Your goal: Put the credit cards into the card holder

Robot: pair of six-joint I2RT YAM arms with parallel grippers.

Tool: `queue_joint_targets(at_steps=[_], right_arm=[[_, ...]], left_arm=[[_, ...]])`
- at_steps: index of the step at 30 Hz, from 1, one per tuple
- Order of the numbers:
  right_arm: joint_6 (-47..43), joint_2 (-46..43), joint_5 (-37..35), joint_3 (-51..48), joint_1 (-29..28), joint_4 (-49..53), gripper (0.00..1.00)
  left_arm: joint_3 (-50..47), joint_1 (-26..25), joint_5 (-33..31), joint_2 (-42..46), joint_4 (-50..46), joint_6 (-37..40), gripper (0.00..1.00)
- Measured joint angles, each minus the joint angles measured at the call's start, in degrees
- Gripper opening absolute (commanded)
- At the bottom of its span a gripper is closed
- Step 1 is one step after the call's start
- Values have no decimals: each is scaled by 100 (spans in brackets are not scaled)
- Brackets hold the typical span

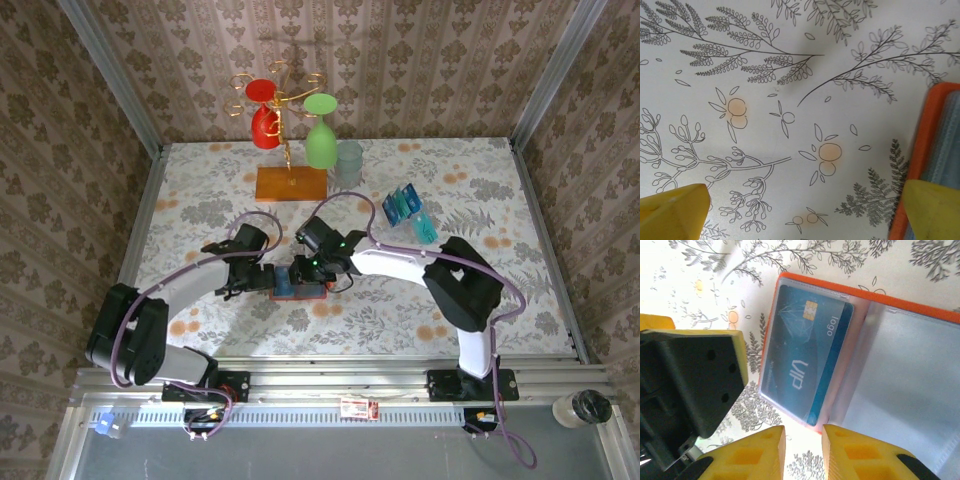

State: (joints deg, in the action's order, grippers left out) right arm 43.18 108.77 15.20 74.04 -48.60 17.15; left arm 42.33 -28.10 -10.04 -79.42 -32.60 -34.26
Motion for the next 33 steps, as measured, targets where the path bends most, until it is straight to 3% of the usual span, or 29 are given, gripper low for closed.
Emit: queue_joint_targets(at_steps=[5,18,25,33], right_arm=[[-205,-472,-326,-216,166,269,45],[-479,-608,-844,-492,544,743,47],[-573,-483,-890,-597,549,743,35],[-634,-492,-898,-1040,673,660,0]], left_arm=[[0,-11,4,227,2,-2,100],[0,-11,90,557,-2,-7,100],[0,-11,129,608,-20,-42,100],[0,-138,133,608,-17,-157,100]])
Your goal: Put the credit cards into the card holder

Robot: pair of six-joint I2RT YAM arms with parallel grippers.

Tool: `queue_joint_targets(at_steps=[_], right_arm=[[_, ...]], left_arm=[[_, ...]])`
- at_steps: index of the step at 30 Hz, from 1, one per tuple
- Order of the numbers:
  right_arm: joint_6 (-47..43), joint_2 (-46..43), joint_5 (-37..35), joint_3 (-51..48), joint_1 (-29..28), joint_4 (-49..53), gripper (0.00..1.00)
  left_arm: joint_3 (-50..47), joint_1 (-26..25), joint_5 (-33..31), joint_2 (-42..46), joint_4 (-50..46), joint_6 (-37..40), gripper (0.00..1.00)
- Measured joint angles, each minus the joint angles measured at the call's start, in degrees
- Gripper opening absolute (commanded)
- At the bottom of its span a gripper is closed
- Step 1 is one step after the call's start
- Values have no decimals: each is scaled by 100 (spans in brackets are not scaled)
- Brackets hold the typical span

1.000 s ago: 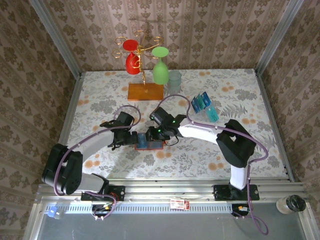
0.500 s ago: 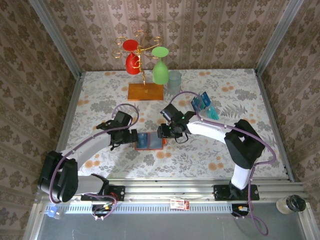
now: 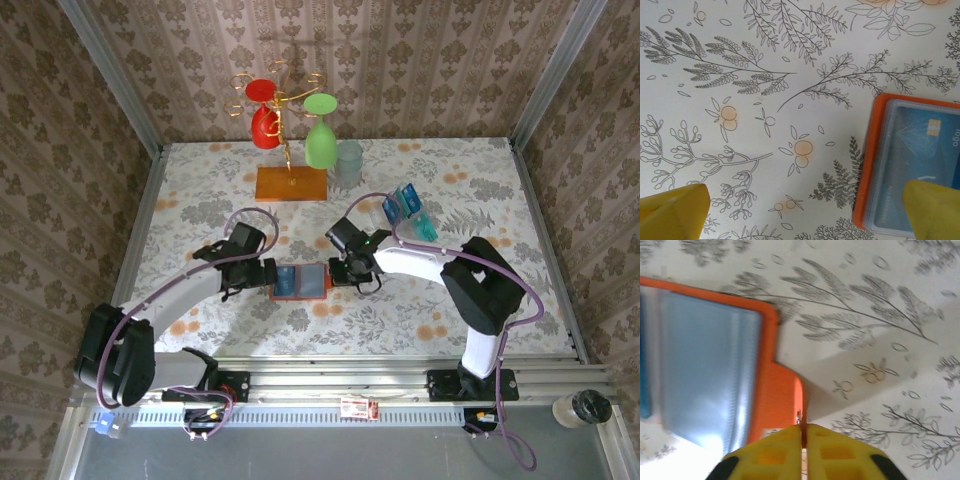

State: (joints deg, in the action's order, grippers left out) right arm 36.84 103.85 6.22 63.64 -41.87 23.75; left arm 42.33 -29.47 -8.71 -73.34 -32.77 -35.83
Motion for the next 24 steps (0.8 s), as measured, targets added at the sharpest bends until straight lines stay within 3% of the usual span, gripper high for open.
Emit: queue_joint_targets(at_steps=[14,24], right_arm=[[-352,-1300,17,-1364,369,-116,0],[-481,-1753,164,-1827,752,-190,0]], left_arm=[[0,-811,39,0,116,-588,100],[-354,-1252,372,-35,1165,-1095,100]])
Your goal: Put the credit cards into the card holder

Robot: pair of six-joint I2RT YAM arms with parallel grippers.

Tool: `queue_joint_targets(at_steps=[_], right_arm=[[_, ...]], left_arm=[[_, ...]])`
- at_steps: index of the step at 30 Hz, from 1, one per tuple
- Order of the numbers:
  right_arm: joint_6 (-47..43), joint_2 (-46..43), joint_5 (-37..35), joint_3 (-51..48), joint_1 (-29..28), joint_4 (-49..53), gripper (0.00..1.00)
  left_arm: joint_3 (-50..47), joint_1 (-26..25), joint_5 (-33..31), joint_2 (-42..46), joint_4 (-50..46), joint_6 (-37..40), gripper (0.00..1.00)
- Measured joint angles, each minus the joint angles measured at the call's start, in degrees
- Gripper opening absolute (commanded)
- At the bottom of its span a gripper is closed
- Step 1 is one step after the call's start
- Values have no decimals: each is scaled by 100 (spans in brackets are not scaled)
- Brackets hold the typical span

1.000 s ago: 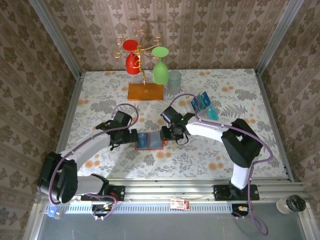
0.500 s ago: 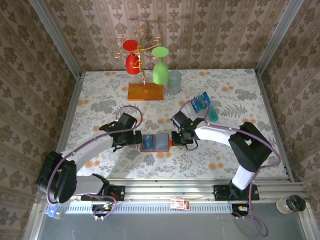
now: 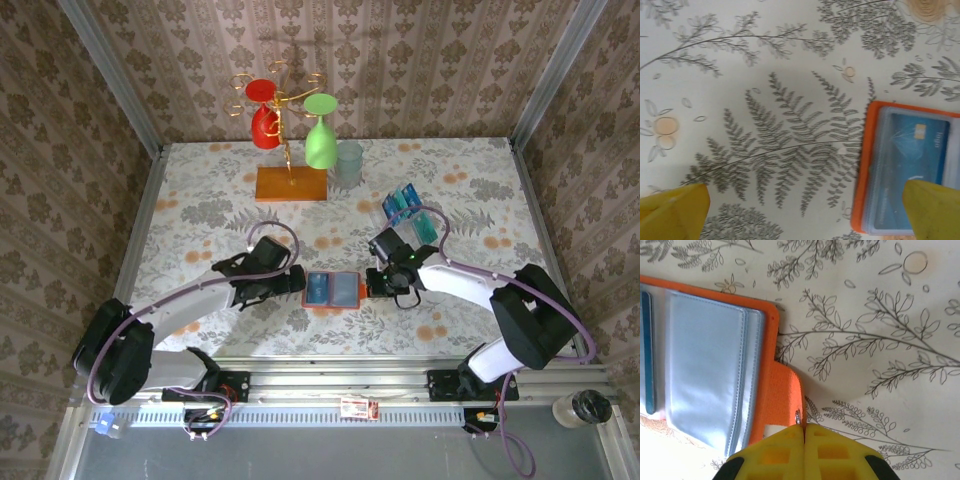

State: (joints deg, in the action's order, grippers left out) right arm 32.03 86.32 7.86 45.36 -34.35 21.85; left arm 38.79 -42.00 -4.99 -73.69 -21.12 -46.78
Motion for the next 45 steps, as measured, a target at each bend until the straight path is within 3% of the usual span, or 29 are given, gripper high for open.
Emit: queue_joint_targets(at_steps=[9,10,13,17,21,28,45], right_arm=[[-37,168,190,37,39,-197,0],[-33,157,203,22,39,-236,3],[4,76,212,-50,39,-247,26],[72,-74,223,-142,39,-238,29],[120,-361,225,-162,39,-229,25],[476,-927,503,-372,26,-444,6],[1220,155,914,-570,-369,-1816,0]], left_arm=[[85,-85,293,-647,686,4,100],[105,-90,352,-748,791,4,100],[157,-133,494,-1003,1062,7,100],[262,-219,621,-1235,1373,33,100],[317,-269,678,-1263,1585,48,100],[337,-271,688,-1263,1775,48,100],[337,-271,699,-1263,1952,46,100]])
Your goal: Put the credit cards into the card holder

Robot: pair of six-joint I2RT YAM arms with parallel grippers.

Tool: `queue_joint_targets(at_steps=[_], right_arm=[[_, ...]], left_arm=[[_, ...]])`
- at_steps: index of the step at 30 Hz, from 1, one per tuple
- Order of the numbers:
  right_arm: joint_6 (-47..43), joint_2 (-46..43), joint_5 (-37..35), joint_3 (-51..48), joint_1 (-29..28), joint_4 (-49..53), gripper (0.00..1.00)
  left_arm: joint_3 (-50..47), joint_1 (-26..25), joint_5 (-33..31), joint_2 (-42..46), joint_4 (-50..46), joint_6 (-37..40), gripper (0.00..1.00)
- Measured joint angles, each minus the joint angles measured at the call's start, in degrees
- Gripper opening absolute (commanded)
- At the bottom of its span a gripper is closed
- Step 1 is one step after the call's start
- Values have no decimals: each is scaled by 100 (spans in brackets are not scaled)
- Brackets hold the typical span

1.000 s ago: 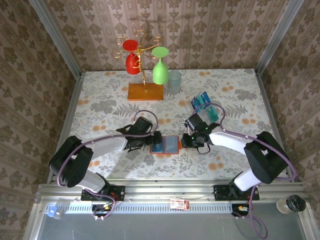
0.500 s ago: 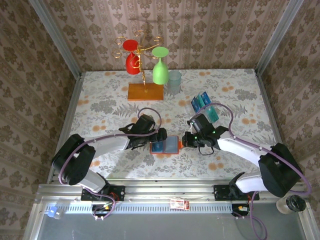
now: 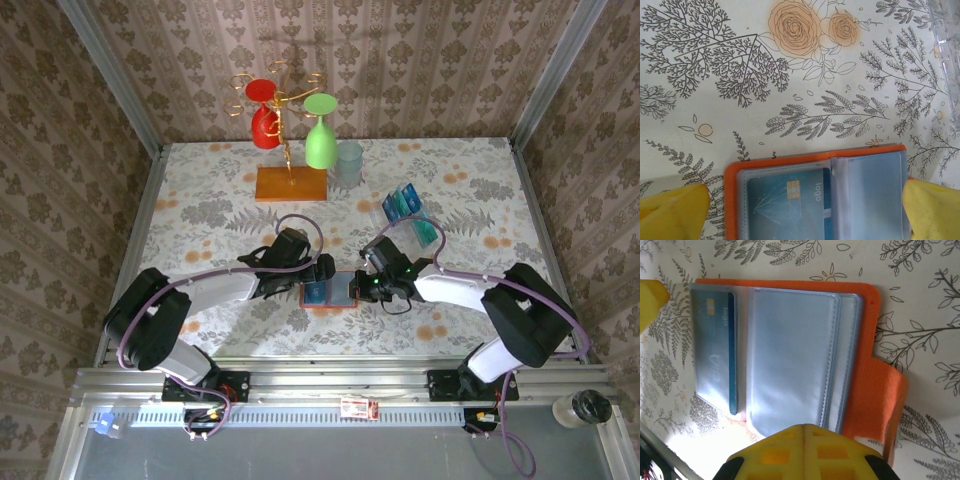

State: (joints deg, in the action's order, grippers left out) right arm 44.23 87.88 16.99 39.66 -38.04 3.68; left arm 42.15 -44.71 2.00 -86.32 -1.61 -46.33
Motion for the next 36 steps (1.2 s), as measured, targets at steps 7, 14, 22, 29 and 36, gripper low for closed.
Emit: queue_joint_targets(at_steps=[7,14,22,29,36], right_arm=[[15,142,-7,-138,0,-170,0],[17,199,-4,-155,0,-245,0],[59,199,-4,-197,0,-339,0],[79,221,-4,-197,0,-374,0],[79,225,-2,-197,0,-376,0]], left_arm=[[-2,0,24,-39,55,-2,100],[-11,-2,44,-129,127,-42,100],[-13,-66,83,-289,210,-48,100],[-11,-107,55,-393,254,-46,100],[-11,-151,-7,-396,258,-48,100]])
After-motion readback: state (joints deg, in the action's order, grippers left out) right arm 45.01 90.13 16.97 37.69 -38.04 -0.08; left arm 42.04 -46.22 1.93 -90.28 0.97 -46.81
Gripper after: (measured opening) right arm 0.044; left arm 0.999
